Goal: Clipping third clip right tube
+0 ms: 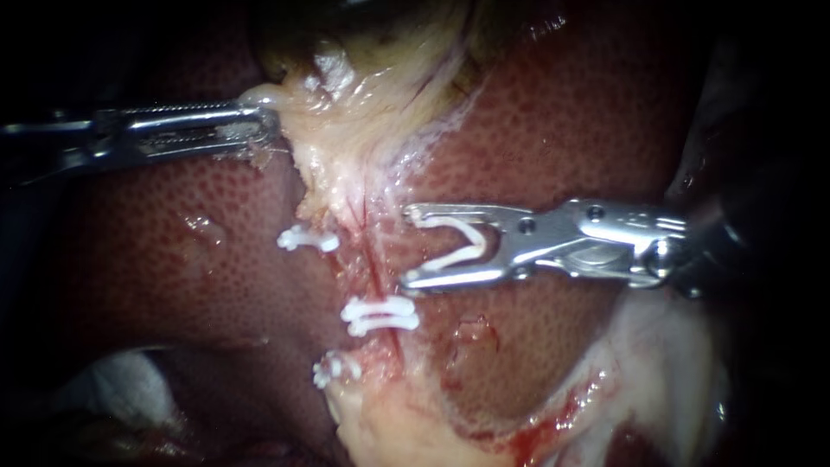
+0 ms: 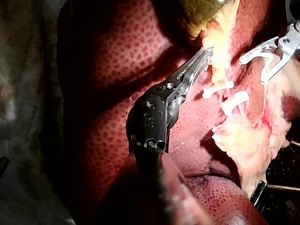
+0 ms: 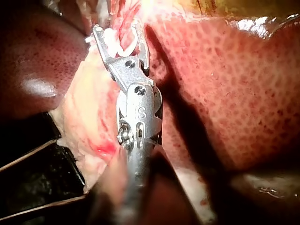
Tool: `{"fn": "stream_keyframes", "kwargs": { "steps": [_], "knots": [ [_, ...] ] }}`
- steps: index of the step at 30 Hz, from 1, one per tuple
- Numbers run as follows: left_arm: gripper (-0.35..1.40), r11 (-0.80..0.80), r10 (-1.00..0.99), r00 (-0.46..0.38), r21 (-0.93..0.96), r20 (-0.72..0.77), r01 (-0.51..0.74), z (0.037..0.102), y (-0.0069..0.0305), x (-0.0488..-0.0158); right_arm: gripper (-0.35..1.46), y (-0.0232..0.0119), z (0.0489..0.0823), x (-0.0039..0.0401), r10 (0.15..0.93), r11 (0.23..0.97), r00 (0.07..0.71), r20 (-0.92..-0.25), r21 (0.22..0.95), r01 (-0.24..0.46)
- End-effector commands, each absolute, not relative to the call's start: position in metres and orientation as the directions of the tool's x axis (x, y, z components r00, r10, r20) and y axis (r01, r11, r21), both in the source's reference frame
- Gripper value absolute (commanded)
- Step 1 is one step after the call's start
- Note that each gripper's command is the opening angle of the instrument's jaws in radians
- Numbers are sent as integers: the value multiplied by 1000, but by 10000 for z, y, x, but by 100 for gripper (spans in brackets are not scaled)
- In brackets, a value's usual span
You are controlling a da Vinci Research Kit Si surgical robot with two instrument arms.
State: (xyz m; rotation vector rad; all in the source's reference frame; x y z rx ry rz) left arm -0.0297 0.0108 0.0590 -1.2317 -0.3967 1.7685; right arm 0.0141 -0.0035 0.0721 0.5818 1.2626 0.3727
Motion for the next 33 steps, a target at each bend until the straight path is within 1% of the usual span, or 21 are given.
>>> {"fn": "stream_keyframes", "kwargs": {
  "steps": [1,5,10,19,25,33],
  "knots": [
    [-35,-531,817,-84,-687,-571,-496,589,108,-298,50,-37,726,145,566,798,278,-776,601,52],
    [-35,-531,817,-83,-686,-571,-497,588,107,-299,50,-43,749,160,579,788,289,-763,615,44],
    [-35,-530,817,-83,-686,-571,-498,587,107,-300,50,-52,763,172,594,773,294,-749,633,51],
    [-35,-530,817,-82,-686,-571,-499,587,107,-302,50,-58,758,193,636,734,296,-713,677,52],
    [-35,-530,817,-82,-686,-571,-499,587,107,-302,50,-59,754,196,669,705,256,-698,705,77],
    [-35,-530,817,-83,-686,-571,-498,592,109,-299,50,-54,744,193,691,688,233,-684,721,78]
  ]
}}
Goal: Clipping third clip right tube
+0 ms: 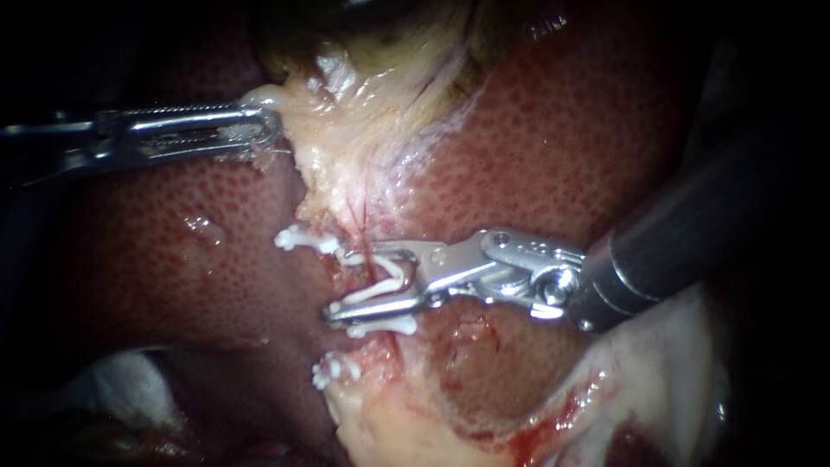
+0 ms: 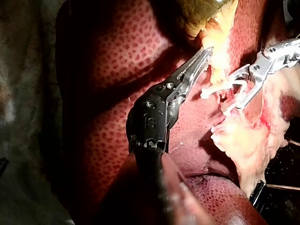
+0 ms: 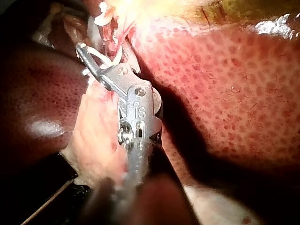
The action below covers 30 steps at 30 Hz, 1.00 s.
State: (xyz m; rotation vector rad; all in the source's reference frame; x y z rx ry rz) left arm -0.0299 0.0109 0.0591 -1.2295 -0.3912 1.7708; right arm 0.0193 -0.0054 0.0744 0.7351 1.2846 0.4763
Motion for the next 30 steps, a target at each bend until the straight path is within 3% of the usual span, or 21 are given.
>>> {"fn": "stream_keyframes", "kwargs": {
  "steps": [1,18,30],
  "knots": [
    [-35,-530,817,-83,-686,-571,-498,592,110,-299,50,-53,742,193,692,687,230,-684,722,79],
    [-35,-530,817,-83,-686,-571,-498,593,110,-298,49,-48,727,191,721,659,214,-659,748,82],
    [-35,-530,817,-83,-686,-571,-498,593,110,-298,26,-37,719,176,733,643,216,-645,761,89]
  ]
}}
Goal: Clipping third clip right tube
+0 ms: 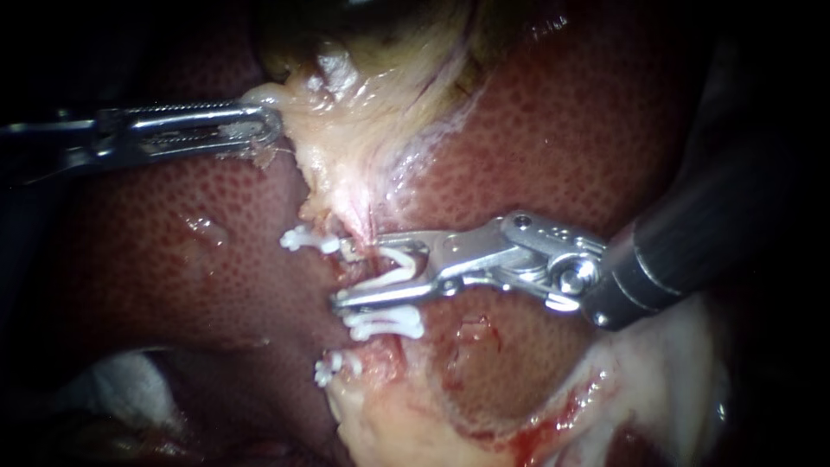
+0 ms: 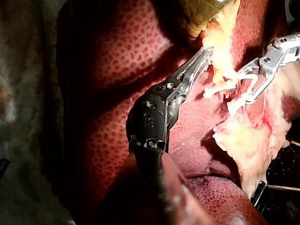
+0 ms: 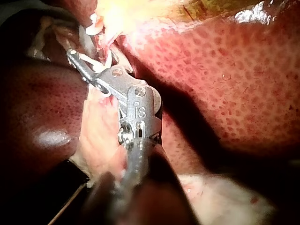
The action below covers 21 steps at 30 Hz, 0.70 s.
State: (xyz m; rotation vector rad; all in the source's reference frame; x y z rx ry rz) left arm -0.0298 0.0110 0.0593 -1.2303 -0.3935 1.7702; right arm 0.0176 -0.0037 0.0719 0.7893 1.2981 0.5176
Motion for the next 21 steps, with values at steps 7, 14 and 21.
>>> {"fn": "stream_keyframes", "kwargs": {
  "steps": [7,14,21],
  "knots": [
    [-35,-530,817,-83,-686,-571,-498,593,110,-299,-11,-36,721,172,741,634,217,-636,768,88],
    [-35,-530,817,-83,-686,-571,-498,593,110,-299,-35,-41,725,167,778,587,223,-588,806,77],
    [-35,-530,817,-83,-686,-571,-498,594,111,-299,-35,-45,728,167,779,585,224,-586,807,77]
  ]
}}
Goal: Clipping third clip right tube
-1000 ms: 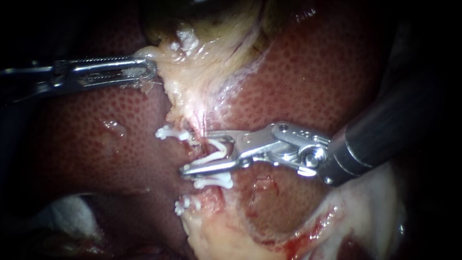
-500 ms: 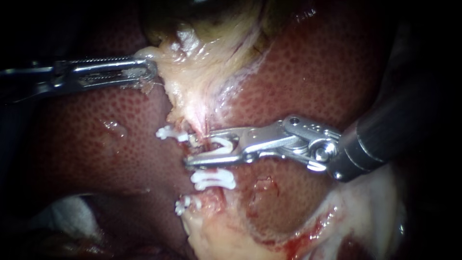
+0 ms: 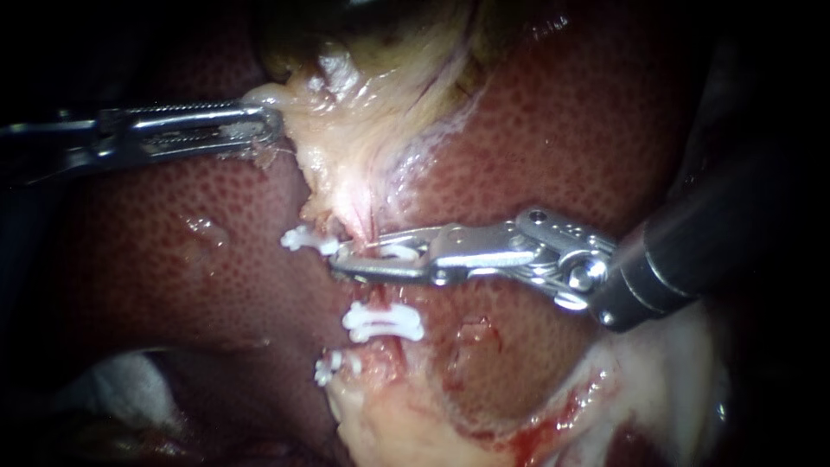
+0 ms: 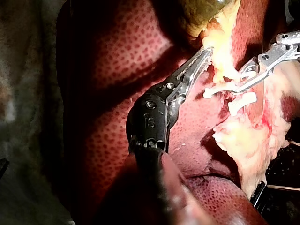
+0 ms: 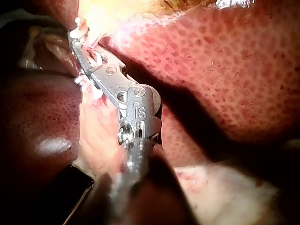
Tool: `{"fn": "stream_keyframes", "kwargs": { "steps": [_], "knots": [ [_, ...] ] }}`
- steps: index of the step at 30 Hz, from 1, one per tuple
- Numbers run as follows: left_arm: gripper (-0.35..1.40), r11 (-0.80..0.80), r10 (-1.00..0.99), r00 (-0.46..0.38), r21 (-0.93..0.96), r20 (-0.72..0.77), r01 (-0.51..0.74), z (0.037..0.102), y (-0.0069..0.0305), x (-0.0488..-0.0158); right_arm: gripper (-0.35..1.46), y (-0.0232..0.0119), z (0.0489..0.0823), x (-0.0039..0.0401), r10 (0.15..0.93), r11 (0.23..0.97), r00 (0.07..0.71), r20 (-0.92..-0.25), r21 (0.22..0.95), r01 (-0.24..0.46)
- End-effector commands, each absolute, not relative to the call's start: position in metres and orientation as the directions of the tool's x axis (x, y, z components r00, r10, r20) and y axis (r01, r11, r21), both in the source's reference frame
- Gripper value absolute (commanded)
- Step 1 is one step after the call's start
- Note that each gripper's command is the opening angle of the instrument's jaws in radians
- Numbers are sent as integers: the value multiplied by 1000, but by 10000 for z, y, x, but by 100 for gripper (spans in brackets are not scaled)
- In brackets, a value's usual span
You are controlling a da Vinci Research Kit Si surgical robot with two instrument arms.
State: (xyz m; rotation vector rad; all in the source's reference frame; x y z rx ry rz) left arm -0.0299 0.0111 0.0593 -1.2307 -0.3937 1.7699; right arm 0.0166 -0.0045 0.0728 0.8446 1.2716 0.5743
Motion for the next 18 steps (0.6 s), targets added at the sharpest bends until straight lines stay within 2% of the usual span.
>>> {"fn": "stream_keyframes", "kwargs": {
  "steps": [1,18],
  "knots": [
    [-35,-530,817,-83,-686,-571,-498,594,111,-299,-35,-45,728,166,779,585,224,-586,807,78],
    [-35,-530,817,-83,-686,-571,-499,594,111,-300,-35,-46,731,165,781,582,225,-583,809,77]
  ]
}}
